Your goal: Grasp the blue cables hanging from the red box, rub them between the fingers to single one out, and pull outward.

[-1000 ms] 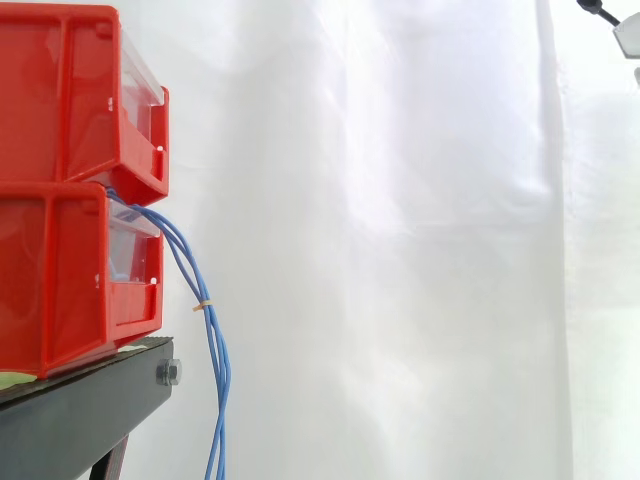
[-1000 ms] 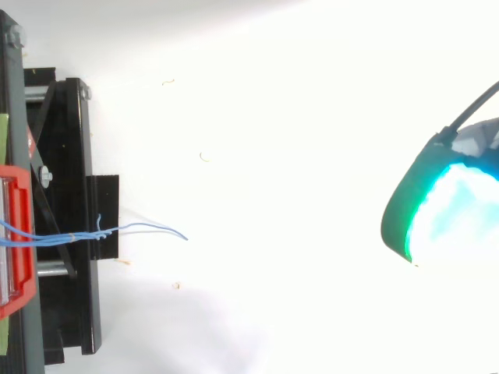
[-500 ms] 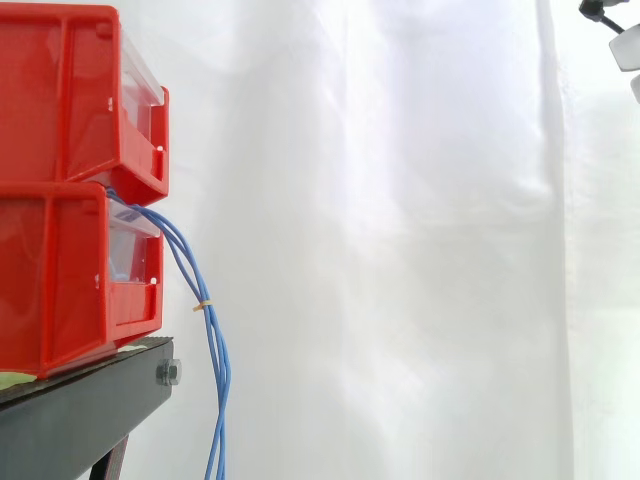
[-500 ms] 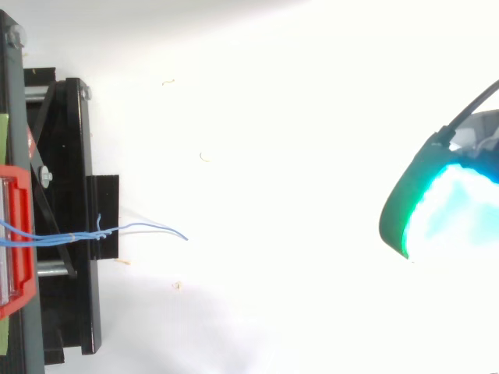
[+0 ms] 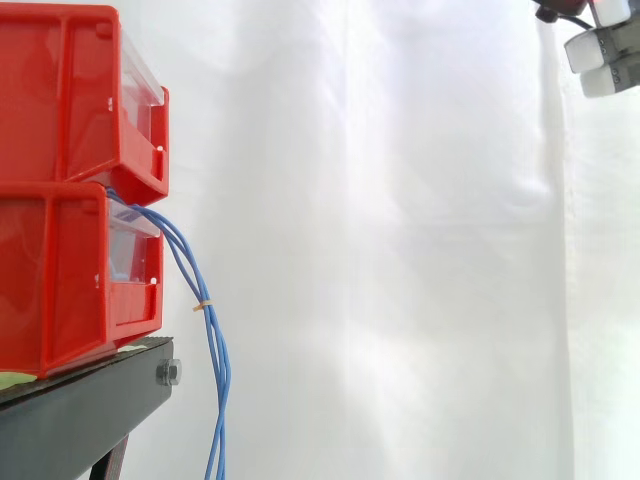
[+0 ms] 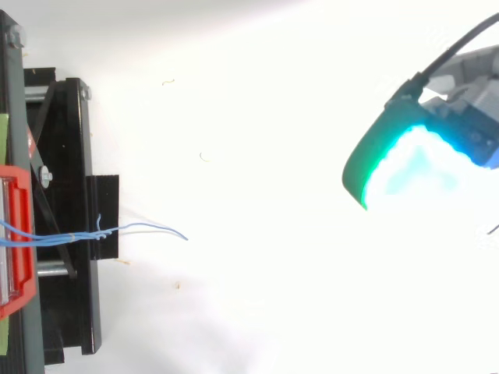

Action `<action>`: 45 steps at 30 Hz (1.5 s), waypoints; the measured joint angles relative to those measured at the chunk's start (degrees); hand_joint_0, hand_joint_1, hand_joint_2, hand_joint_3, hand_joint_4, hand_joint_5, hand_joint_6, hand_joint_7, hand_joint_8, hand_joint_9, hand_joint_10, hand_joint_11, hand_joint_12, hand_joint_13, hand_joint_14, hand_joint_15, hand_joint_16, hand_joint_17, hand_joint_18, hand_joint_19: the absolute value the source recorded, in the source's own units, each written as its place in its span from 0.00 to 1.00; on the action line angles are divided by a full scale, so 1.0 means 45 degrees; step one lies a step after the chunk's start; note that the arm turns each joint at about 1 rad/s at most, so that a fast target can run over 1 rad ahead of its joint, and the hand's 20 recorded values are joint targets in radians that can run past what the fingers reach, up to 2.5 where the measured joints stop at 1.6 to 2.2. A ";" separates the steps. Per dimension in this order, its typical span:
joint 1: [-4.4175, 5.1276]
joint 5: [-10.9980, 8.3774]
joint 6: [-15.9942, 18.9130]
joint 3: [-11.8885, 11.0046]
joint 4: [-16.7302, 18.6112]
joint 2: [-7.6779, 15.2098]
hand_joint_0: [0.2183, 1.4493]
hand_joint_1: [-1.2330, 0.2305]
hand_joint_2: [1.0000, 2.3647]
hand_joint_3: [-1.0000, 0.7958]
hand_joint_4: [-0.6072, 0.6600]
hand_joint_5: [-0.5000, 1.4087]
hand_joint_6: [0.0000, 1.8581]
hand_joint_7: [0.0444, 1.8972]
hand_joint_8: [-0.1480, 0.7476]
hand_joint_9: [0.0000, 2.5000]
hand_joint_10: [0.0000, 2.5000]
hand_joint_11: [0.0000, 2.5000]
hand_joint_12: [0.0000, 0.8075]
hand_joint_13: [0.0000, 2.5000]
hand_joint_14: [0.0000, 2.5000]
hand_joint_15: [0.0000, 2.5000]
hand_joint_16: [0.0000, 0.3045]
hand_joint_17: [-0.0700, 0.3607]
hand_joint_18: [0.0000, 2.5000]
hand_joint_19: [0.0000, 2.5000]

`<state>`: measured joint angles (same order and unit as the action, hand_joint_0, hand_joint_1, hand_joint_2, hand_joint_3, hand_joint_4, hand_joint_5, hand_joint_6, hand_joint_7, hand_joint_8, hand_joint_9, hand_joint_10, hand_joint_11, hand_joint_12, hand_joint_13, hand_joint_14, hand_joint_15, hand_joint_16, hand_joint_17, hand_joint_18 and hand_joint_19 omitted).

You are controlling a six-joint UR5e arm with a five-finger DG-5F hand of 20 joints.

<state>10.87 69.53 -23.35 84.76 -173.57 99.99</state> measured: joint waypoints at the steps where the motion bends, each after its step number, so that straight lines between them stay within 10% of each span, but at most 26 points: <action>1: 0.0018 -0.0051 -0.0156 0.0001 0.0060 0.0001 0.19 0.41 0.00 0.28 0.73 0.17 0.27 0.43 0.53 0.30 0.00 0.18 0.56 0.22 0.00 0.14 0.18 0.44 0.13 0.15; 9: 0.0291 -0.0343 -0.0944 -0.0005 0.0491 0.0229 0.14 0.42 0.00 0.28 0.73 0.18 0.27 0.45 0.55 0.35 0.00 0.28 0.61 0.27 0.01 0.21 0.25 0.57 0.13 0.16; 28: 0.0608 -0.0551 -0.1197 -0.0007 0.2776 0.2380 0.27 0.36 0.00 0.30 0.70 0.19 0.27 0.52 0.50 0.31 0.01 0.25 0.52 0.23 0.01 0.20 0.20 0.47 0.12 0.18; 45: 0.1299 -0.2656 -0.2661 -0.0007 0.5241 0.3279 0.25 0.44 0.01 0.32 0.69 0.19 0.27 0.54 0.51 0.31 0.01 0.24 0.54 0.21 0.01 0.20 0.21 0.49 0.10 0.19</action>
<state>16.71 57.58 -35.32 84.73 -149.99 114.75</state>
